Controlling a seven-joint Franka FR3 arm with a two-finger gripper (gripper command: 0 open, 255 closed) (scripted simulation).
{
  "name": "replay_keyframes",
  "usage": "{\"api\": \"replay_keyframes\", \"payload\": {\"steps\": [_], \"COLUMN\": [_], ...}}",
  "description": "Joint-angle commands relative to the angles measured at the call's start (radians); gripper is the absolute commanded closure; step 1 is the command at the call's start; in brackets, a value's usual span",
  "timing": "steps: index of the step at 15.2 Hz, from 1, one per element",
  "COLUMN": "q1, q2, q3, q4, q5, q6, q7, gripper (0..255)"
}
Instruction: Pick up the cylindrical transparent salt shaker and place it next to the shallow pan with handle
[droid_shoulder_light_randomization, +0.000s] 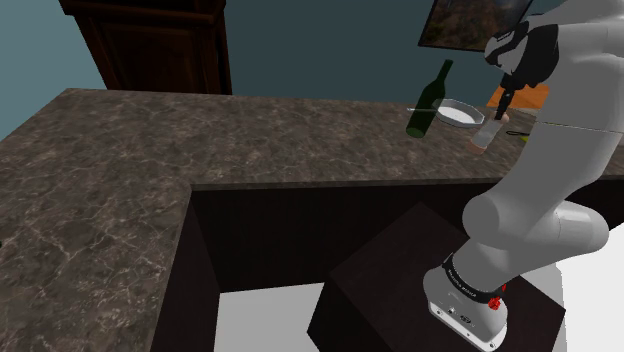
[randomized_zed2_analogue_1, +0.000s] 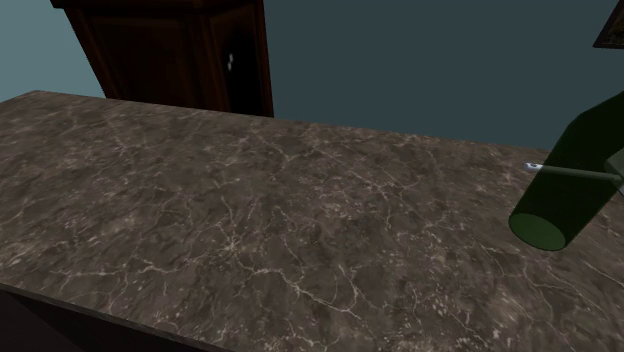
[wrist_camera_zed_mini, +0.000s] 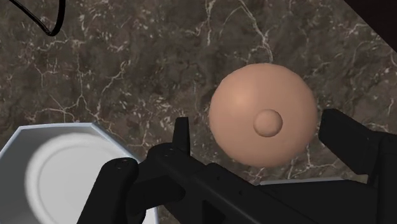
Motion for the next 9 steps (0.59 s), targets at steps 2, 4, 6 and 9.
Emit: {"api": "replay_keyframes", "payload": {"steps": [2, 4, 6, 9], "q1": [0.000, 0.004, 0.011, 0.013], "q2": [0.000, -0.009, -0.024, -0.029], "q3": [0.000, -0.001, -0.002, -0.003], "q4": [0.000, 0.020, 0.066, 0.086], "q5": [0.000, -0.004, -0.010, -0.012], "q6": [0.000, -0.029, -0.090, -0.114], "q7": [0.000, 0.002, 0.005, 0.006], "gripper": [0, 0, 0, 0]}}
